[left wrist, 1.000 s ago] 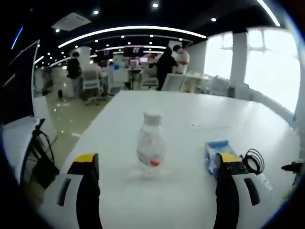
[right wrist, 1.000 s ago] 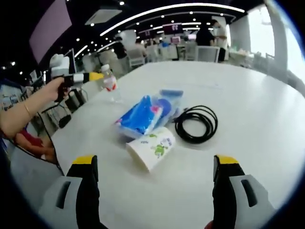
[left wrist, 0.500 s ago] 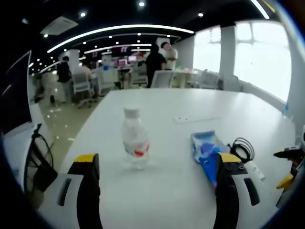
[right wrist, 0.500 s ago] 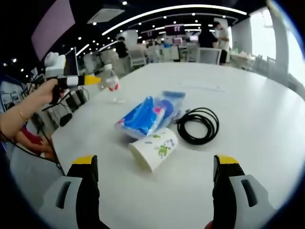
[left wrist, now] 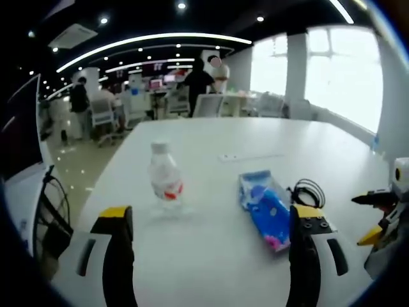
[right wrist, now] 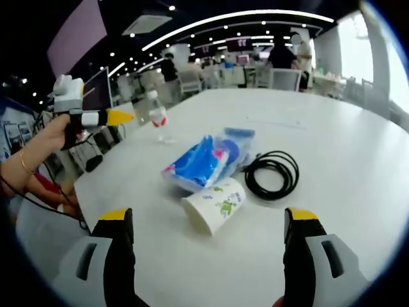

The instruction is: Arrange the tabletop items into an orderly group along one side of the table until the central work area is clear of visible clutter.

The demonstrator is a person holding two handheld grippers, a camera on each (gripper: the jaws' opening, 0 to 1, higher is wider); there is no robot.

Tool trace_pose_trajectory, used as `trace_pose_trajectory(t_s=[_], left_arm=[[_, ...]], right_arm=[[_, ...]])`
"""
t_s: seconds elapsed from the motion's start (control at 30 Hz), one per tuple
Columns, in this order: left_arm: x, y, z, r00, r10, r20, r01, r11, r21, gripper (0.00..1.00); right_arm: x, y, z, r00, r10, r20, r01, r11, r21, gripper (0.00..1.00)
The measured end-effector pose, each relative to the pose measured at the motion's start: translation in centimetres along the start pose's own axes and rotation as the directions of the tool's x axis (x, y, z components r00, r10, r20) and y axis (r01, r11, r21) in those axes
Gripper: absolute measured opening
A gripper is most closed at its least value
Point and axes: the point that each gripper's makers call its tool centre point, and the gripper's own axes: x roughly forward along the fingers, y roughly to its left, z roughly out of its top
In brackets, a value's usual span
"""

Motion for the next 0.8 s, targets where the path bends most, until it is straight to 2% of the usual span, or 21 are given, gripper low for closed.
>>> trace_pose_trajectory(t_s=[0.2,0.43,0.63,0.8], left_arm=[[-1.1,-0.1,0.2,1.000,0.002,0.009,-0.002,1.000,-0.004,0.98],[-2.2,0.1,0.4,1.000,0.013,0.018,-0.013,1.000,0.006,0.98],[-3.3,-0.8,0.2,1.000,-0.011,0.014,0.010,0.999,0.033,0.97],[-4.1,-1.5,-0.2,0.999,-0.033,0.012,0.032,0.996,0.088,0.97]], right_arm=[[0.0,0.1,0.2,1.000,0.004,0.004,-0.004,1.000,-0.015,0.91],[0.0,0.3,0.2,1.000,0.006,0.001,-0.006,1.000,-0.020,0.90],[0.0,0.2,0.1,1.000,0.004,-0.003,-0.004,1.000,-0.030,0.88],[0.1,0.1,0.0,1.000,-0.002,-0.011,0.002,0.999,-0.047,0.84]])
